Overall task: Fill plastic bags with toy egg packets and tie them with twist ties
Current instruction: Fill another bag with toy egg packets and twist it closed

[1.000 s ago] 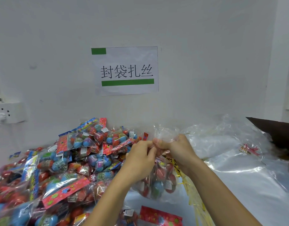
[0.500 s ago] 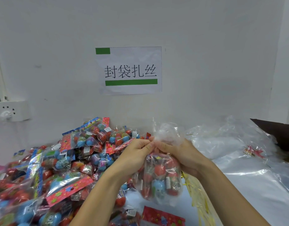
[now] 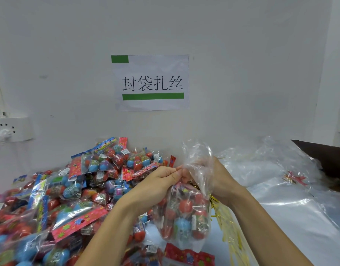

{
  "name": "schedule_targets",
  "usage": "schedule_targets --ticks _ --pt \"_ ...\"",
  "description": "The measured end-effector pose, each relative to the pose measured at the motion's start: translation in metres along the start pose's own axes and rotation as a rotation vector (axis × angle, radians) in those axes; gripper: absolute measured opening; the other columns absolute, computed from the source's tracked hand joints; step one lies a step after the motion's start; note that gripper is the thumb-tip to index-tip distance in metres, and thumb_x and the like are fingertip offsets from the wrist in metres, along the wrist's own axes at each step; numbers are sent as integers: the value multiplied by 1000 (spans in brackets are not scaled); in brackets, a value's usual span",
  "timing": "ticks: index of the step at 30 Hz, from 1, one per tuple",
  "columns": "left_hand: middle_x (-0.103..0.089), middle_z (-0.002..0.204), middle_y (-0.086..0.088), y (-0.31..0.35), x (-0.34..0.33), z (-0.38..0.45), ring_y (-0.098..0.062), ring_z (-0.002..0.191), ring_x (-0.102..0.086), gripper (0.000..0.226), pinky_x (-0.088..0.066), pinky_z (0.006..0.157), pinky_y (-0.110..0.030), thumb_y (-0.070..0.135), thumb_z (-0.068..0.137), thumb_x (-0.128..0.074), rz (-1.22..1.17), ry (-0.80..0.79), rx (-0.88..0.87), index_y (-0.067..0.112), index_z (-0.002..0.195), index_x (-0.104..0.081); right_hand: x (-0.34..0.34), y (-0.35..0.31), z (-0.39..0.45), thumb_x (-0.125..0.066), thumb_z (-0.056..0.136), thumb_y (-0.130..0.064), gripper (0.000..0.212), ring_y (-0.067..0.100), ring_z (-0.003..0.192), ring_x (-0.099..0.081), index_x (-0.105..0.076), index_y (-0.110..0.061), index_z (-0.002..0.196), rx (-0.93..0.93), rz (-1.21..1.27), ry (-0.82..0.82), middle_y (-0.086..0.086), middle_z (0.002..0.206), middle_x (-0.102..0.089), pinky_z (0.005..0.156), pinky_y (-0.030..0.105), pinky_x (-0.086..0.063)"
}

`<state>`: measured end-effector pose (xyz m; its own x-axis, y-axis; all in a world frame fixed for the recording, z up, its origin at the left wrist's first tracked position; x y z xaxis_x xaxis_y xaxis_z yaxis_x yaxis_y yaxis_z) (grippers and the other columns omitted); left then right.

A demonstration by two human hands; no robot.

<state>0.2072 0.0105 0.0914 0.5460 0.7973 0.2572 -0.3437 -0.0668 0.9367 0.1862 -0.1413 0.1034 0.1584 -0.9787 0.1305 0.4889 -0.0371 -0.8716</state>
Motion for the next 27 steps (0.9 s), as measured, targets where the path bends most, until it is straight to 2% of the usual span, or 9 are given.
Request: schedule_targets --ticks 5,8,12,16,18,20,23,25,27 --pt "-77 93 -2 -7 3 0 -14 85 -73 34 -56 71 -23 11 101 -51 -176 9 113 19 89 -82 2 4 3 -67 91 1 25 15 73 -66 -78 -10 71 -22 -101 56 5 73 -70 69 27 -54" --pt "-75 91 -1 -11 3 4 -15 84 -70 26 -54 74 -26 10 99 -55 -145 74 117 18 90 -79 4 8 4 -67 94 -6 26 11 58 -55 -70 -5 69 -41 -153 114 0 61 -61 60 27 -45" --pt "-76 99 8 -11 2 4 -11 98 -71 15 -54 85 -24 32 96 -62 -29 130 44 24 105 -72 6 10 6 -69 93 -8 40 2 44 -45 -66 -22 55 -34 -217 217 -11 47 -52 47 19 -38" --pt "-67 113 15 -13 10 4 -5 111 -62 50 -49 79 -14 62 73 -63 64 322 -41 32 112 -63 20 14 10 -73 90 -15 56 6 36 -35 -54 -22 38 -113 -200 434 -12 39 -40 42 22 -31" --pt "-62 122 12 -20 16 5 -6 113 -58 59 -47 86 -28 68 67 -64 -25 350 -2 35 117 -59 27 15 10 -72 90 -14 62 6 34 -31 -50 -22 33 -146 -189 541 -14 37 -35 41 20 -29" --pt "-53 133 16 -28 19 4 -6 117 -57 69 -48 88 -33 70 70 -72 -35 215 26 46 129 -49 33 19 9 -73 90 -13 65 7 32 -29 -42 -18 33 -160 -139 645 -12 37 -31 36 16 -29" --pt "-30 149 28 -34 17 -1 -3 132 -47 103 -53 91 -25 49 61 -88 200 -61 -1 71 137 -22 38 22 9 -74 90 -15 45 16 36 -39 -49 -12 53 -197 -24 741 -3 43 -35 37 20 -35" --pt "-9 155 36 -38 10 -2 -3 145 -27 129 -48 101 -28 39 54 -96 419 -112 -31 74 139 -5 41 21 9 -74 90 -15 39 17 36 -45 -54 -9 57 -211 23 781 -4 42 -43 35 20 -37" --pt "17 153 40 -39 -2 1 -3 150 -10 143 -38 114 -35 39 51 -98 626 -50 -101 72 140 9 42 18 8 -75 89 -16 32 19 38 -52 -61 -10 61 -219 66 827 -1 46 -51 34 22 -40"
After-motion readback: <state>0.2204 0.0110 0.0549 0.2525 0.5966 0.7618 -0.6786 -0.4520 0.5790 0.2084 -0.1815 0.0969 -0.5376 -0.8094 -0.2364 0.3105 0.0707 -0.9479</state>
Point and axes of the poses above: each hand's wrist, its own z-axis towards the middle knuckle, its own x-axis out of the back of the hand, y = z × x, the point moved 3 cm from there along z, towards the middle knuckle
